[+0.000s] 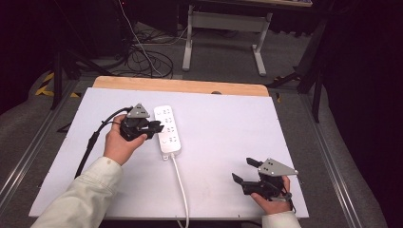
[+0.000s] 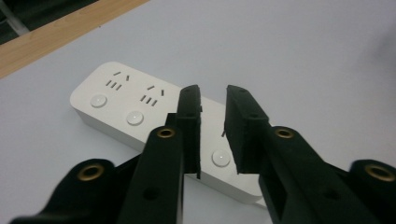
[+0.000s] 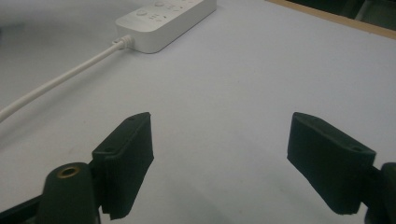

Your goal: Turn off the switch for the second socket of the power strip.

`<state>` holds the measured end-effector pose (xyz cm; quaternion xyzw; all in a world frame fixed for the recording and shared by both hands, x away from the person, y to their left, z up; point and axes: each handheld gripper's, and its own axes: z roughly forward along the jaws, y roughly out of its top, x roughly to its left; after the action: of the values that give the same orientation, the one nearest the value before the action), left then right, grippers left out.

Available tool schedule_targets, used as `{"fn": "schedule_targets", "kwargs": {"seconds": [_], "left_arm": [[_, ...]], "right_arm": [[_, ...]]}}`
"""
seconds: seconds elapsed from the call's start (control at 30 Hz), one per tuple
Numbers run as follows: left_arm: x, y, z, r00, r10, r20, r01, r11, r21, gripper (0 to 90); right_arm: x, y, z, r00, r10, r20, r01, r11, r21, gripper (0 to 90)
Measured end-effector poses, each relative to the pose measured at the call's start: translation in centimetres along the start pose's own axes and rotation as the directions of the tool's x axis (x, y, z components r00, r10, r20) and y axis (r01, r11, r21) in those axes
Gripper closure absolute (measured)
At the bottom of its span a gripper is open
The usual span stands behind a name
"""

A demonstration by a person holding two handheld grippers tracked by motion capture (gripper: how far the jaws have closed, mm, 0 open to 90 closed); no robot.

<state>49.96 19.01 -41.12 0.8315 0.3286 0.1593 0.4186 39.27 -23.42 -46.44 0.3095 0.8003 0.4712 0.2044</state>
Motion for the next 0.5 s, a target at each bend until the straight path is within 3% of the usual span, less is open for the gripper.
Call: {"fn": "schedule_targets", "kwargs": {"seconds": [0.13,0.5], "left_arm": [[0.4,-0.1,0.3,0.9999,-0.012,-0.006,0.012,0.9999,-0.010,89.2],[1.3,-0.5,1.8,0.9992,-0.035,-0.021,0.035,0.9993,0.010,90.0]], "right_arm": [[0.0,0.0,0.0,1.0000,0.000,-0.002,0.000,1.000,0.000,22.9],[0.0,-0.1,0.0,1.0000,-0.002,-0.005,0.002,1.000,-0.002,22.9]]}}
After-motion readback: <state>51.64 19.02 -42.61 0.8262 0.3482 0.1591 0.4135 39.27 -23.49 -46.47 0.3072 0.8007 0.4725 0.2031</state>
